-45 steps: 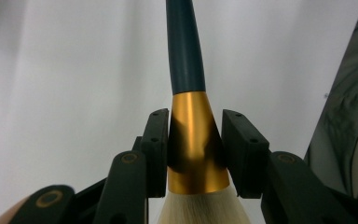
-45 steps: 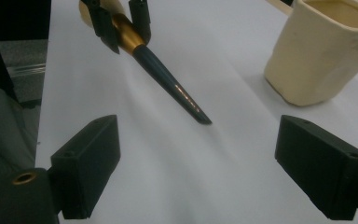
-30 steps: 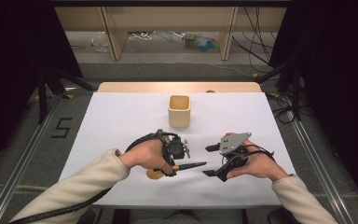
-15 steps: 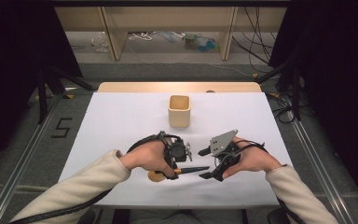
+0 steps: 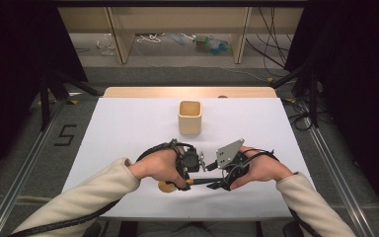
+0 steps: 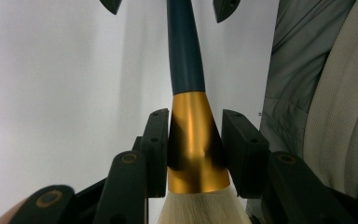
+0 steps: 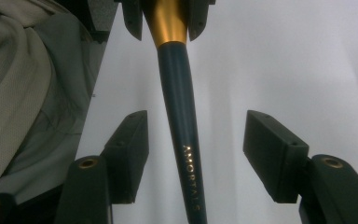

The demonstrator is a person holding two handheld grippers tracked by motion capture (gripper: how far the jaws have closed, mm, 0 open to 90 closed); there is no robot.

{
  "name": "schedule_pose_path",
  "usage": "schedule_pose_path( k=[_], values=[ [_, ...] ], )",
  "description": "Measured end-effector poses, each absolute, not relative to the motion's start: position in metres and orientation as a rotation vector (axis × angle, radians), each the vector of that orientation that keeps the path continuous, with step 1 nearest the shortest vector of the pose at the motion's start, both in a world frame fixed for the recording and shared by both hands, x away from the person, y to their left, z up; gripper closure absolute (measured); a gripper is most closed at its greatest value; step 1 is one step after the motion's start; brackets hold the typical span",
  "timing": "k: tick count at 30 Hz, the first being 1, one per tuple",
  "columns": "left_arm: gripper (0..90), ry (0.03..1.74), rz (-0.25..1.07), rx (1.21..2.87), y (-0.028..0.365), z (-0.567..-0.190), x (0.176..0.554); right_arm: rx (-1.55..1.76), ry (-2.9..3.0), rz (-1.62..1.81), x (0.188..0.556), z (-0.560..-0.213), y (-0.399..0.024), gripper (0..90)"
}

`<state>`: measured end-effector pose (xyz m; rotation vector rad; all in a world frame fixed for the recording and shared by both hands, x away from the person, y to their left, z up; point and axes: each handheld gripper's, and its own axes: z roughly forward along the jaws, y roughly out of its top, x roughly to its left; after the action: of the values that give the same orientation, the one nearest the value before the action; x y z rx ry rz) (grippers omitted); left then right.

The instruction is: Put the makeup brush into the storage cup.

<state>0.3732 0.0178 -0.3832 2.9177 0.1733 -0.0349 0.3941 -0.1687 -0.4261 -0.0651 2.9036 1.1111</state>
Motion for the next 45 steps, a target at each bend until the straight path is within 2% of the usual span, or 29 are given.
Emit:
schedule_pose_path(
  k=[20, 45],
  values=[
    [63.1, 0.158, -0.042, 2.924, 0.017, -0.382, 0.374, -0.175, 2.918, 1.06, 0.395, -0.431, -0.158, 57.6],
    [63.1, 0.106, -0.034, 2.925, 0.015, -0.382, 0.377, -0.23, 2.942, 1.033, 0.392, -0.436, -0.15, 72.3]
  ],
)
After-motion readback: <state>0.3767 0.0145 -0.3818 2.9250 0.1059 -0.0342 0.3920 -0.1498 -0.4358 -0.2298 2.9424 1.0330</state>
